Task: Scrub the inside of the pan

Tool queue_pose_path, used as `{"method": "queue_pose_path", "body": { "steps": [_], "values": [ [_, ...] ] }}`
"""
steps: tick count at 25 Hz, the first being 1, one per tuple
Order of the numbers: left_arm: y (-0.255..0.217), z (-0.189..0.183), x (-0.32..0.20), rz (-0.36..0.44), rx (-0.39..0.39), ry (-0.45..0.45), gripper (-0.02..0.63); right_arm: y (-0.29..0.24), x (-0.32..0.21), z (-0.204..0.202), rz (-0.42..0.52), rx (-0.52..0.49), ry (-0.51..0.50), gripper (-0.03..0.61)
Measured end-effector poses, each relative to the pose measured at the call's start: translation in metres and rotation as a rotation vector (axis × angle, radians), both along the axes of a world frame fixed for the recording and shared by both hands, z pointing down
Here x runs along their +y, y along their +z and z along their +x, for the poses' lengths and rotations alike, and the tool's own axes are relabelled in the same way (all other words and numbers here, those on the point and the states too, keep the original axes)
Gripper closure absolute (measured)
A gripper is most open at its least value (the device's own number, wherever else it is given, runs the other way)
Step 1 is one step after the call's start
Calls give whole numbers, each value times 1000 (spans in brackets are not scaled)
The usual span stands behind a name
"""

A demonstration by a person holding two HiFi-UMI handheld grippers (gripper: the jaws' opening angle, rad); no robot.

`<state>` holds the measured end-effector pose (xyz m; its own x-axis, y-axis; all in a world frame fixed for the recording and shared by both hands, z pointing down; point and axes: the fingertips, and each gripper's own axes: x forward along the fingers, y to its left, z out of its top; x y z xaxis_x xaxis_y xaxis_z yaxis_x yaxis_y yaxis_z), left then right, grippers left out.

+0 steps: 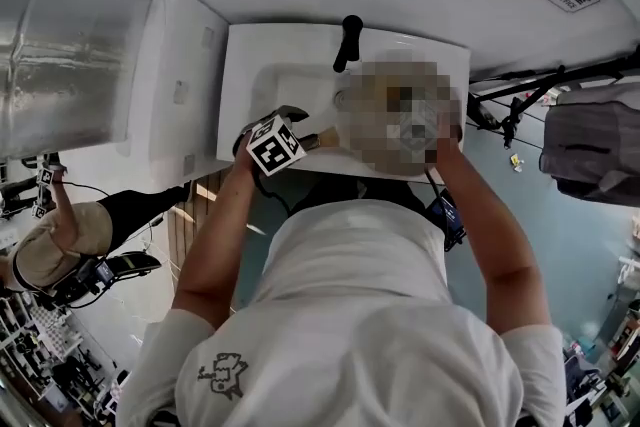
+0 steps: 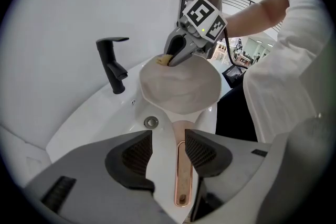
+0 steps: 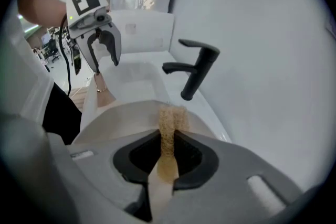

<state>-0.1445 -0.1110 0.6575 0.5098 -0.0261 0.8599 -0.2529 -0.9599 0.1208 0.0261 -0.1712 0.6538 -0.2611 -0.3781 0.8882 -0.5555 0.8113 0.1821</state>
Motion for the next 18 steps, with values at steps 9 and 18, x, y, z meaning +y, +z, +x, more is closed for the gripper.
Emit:
{"method": "queue_pose_path", "body": {
  "steps": [9, 18],
  "values": [
    [-32, 0, -17, 68, 10, -22, 423, -46, -5, 12, 54, -101, 116, 520],
    [-70, 20, -13, 141, 118, -58, 480, -101, 30, 17, 89, -294, 164, 520]
  ]
}}
